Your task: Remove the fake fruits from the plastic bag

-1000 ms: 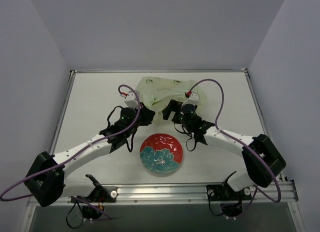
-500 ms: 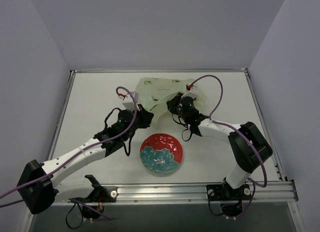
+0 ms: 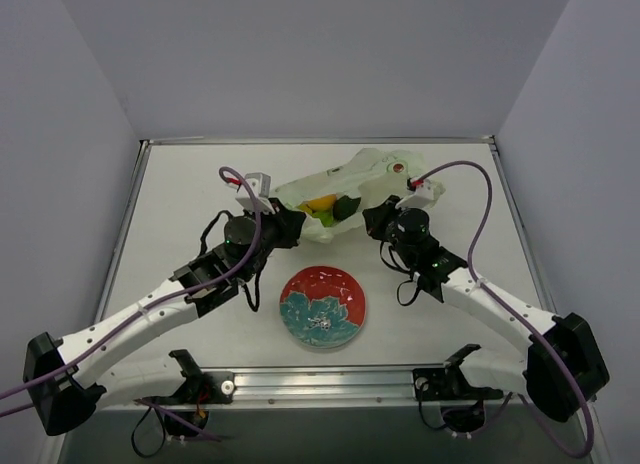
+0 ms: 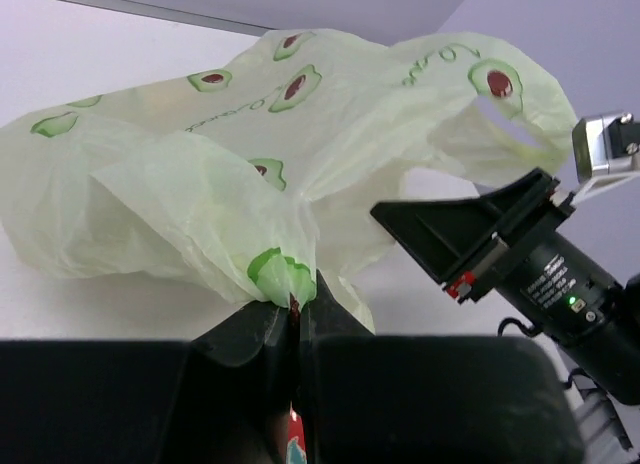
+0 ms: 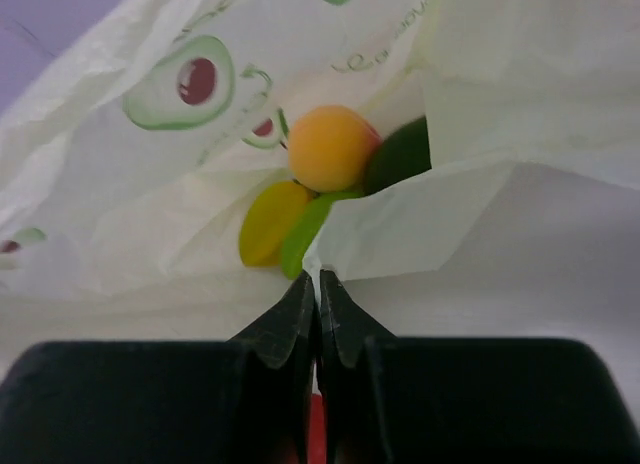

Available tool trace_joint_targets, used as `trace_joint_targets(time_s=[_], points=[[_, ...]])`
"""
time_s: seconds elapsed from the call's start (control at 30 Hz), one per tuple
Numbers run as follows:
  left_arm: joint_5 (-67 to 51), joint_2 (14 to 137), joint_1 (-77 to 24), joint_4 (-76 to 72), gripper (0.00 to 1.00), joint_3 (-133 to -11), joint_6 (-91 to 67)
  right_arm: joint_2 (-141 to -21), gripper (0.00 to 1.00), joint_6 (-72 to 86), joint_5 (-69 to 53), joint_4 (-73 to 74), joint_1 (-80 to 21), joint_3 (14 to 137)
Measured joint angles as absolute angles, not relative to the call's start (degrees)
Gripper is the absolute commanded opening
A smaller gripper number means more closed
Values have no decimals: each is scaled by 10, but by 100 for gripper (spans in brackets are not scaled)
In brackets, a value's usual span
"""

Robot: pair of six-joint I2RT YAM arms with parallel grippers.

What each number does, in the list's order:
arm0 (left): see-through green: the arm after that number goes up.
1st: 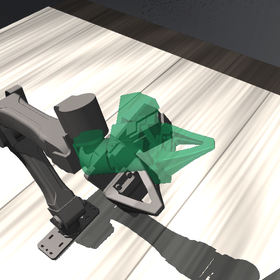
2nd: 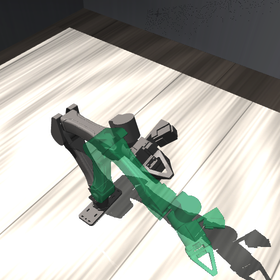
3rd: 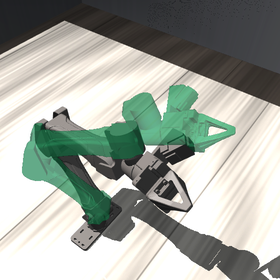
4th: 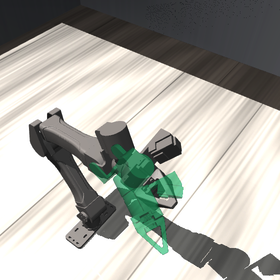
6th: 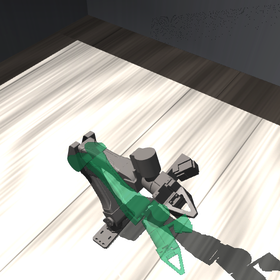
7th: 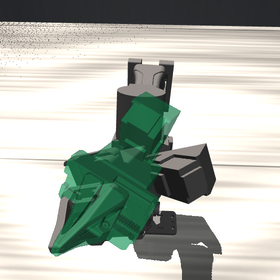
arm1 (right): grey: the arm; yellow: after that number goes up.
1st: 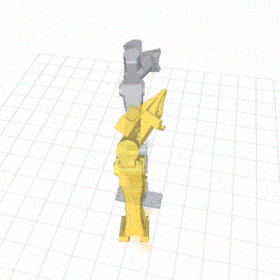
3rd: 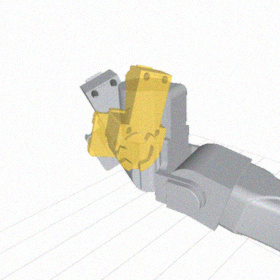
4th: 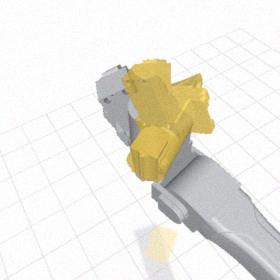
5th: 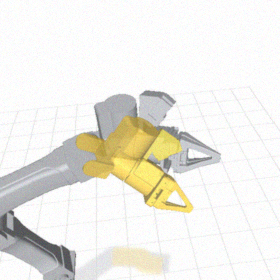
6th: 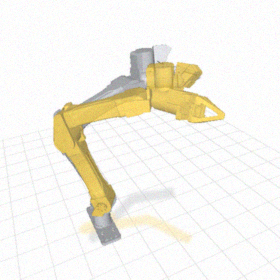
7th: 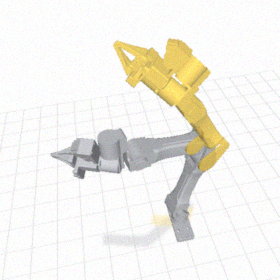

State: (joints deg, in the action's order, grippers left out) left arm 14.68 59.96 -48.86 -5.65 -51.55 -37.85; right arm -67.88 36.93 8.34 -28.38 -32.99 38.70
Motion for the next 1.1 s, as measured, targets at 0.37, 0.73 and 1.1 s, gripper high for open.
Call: trace_joint_targets(time_s=[0.37, 0.73, 1.1], points=[[188, 700, -419, -48, 2, -488, -359, -825, 0, 375, 37, -319, -292, 314], [174, 841, -323, -63, 2, -491, -360, -1020, 0, 379, 17, -415, -278, 394], [90, 719, -327, -47, 54, -471, -364, -827, 6, 352, 43, -321, -354, 342]])
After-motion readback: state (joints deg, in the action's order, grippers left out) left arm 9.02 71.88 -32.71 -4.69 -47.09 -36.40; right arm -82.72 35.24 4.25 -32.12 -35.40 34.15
